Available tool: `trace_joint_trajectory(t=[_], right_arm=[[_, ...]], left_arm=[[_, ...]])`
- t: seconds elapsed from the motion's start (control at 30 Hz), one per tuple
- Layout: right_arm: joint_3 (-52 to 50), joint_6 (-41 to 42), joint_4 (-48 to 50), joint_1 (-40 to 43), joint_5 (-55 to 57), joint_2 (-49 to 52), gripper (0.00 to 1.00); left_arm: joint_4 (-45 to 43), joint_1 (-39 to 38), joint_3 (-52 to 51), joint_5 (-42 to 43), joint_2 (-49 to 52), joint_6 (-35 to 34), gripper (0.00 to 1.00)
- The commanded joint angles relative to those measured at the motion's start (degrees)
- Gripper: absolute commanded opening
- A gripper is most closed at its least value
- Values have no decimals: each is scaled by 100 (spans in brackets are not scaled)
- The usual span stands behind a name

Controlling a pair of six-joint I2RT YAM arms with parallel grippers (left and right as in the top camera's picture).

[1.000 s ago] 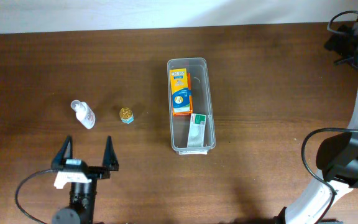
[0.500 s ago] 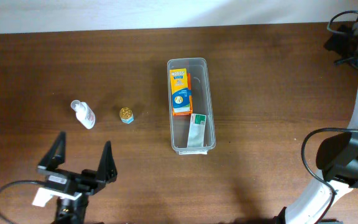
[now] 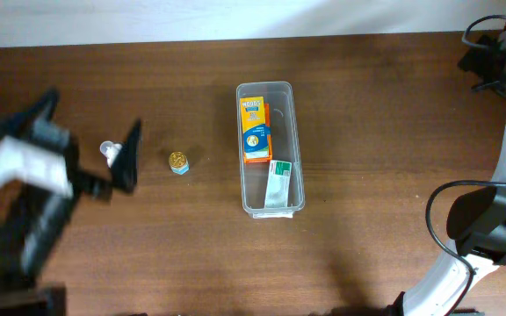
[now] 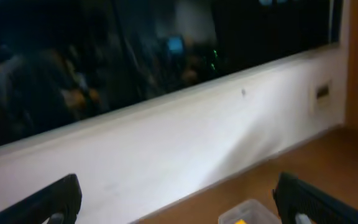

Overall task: Pack container
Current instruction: 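Raise the left gripper and move it over the white spray bottle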

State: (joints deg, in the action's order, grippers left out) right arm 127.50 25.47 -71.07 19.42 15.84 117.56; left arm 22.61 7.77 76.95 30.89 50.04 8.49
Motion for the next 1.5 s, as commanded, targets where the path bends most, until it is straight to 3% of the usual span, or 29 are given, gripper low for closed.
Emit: trace_joint_trajectory(t=[0.0,0.13,0.23,0.4,0.53,0.63,0.9,1.03,1.2,1.47], right_arm=[[-13,4,17,11,70,15,98],[-13,4,17,11,70,15,98],[-13,4,17,11,70,15,98],[-13,4,17,11,70,15,99],[-13,4,17,11,70,15,98],[-13,4,17,11,70,15,98],[-13,4,17,11,70,15,98],[-13,4,17,11,70,15,98],[-13,4,17,11,70,15,98],[-13,4,17,11,70,15,98]], left_arm=[[299,-11,1104,916,1078,621,99],[-396,-11,1882,1690,1871,619,100],[-422,-13,2380,1668,2306,619,99],[997,-190,3254,98,2929,901,99],[2651,-588,4159,-2026,3442,960,99],[3692,-730,4704,-2898,3770,960,99],[4809,-739,4791,-2844,4079,960,99],[5405,-734,4791,-2837,4299,514,99],[6126,-730,4791,-2883,4693,483,99],[6314,-651,4791,-2883,5410,385,99]])
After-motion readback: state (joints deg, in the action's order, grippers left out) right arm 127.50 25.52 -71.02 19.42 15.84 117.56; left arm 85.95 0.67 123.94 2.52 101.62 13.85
